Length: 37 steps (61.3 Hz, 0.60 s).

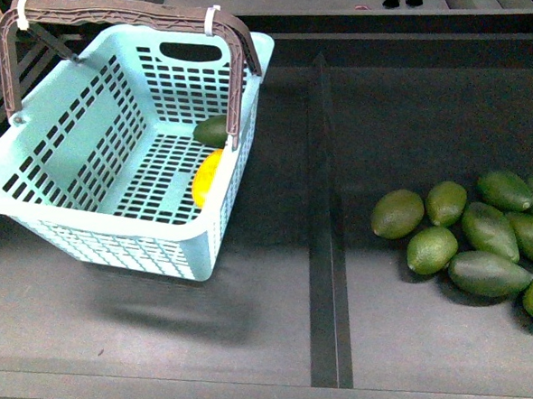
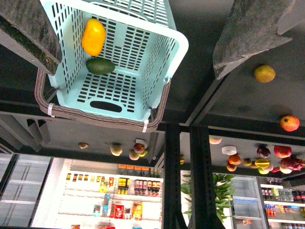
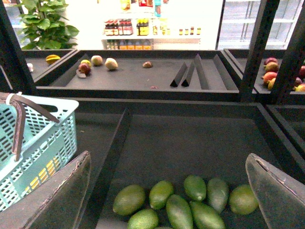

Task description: Pick mango and avocado into basket

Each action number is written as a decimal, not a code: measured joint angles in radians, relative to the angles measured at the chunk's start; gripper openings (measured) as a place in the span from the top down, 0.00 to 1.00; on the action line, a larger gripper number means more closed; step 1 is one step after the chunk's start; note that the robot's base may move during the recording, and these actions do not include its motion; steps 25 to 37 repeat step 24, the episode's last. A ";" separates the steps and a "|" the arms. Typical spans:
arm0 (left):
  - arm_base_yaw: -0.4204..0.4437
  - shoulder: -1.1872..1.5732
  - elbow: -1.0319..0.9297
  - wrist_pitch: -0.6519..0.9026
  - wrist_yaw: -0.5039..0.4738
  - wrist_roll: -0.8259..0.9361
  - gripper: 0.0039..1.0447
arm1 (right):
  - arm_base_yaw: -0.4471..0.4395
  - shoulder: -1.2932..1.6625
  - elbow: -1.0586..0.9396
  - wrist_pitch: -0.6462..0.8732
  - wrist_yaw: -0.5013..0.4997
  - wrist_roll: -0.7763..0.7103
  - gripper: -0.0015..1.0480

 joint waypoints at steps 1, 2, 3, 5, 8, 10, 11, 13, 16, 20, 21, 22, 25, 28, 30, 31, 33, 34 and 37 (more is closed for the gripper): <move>0.000 0.000 0.000 0.000 0.000 0.000 0.08 | 0.000 0.000 0.000 0.000 0.000 0.000 0.08; 0.000 0.000 0.000 0.000 0.000 0.000 0.08 | 0.000 0.000 0.000 0.000 0.000 0.000 0.08; 0.000 0.000 0.000 0.000 0.000 0.000 0.08 | 0.000 0.000 0.000 0.000 0.000 0.000 0.08; 0.000 0.000 0.000 0.000 0.000 0.000 0.08 | 0.000 0.000 0.000 0.000 0.000 0.000 0.08; 0.000 0.000 0.000 0.000 0.000 0.000 0.08 | 0.000 0.000 0.000 0.000 0.000 0.000 0.08; 0.000 0.000 0.000 0.000 0.000 0.000 0.08 | 0.000 0.000 0.000 0.000 0.000 0.000 0.08; 0.000 0.000 0.000 0.000 0.000 0.000 0.08 | 0.000 0.000 0.000 0.000 0.000 0.000 0.08; 0.000 0.000 0.000 0.000 0.000 0.000 0.08 | 0.000 0.000 0.000 0.000 0.000 0.000 0.08; 0.000 0.000 0.000 0.000 0.000 0.000 0.08 | 0.000 0.000 0.000 0.000 0.000 0.000 0.08; 0.000 0.000 0.000 0.000 0.000 0.000 0.08 | 0.000 0.000 0.000 0.000 0.000 0.000 0.08; 0.000 0.000 0.000 0.000 0.000 0.000 0.08 | 0.000 0.000 0.000 0.000 0.000 0.000 0.08; 0.000 0.000 0.000 0.000 0.000 0.000 0.08 | 0.000 0.000 0.000 0.000 0.000 0.000 0.08; 0.000 0.000 0.000 0.000 0.000 0.000 0.08 | 0.000 0.000 0.000 0.000 0.000 0.000 0.08; 0.000 0.000 0.000 0.000 0.000 0.000 0.08 | 0.000 0.000 0.000 0.000 0.000 0.000 0.08; 0.000 0.000 0.000 0.000 0.000 0.000 0.08 | 0.000 0.000 0.000 0.000 0.000 0.000 0.08; 0.000 0.000 0.000 0.000 0.000 0.000 0.08 | 0.000 0.000 0.000 0.000 0.000 0.000 0.08; 0.000 0.000 0.000 0.000 0.000 0.000 0.08 | 0.000 0.000 0.000 0.000 0.000 0.000 0.08; 0.000 0.000 0.000 0.000 0.000 0.000 0.08 | 0.000 0.000 0.000 0.000 0.000 0.000 0.08; 0.000 0.000 0.000 0.000 0.000 0.000 0.08 | 0.000 0.000 0.000 0.000 0.000 0.000 0.08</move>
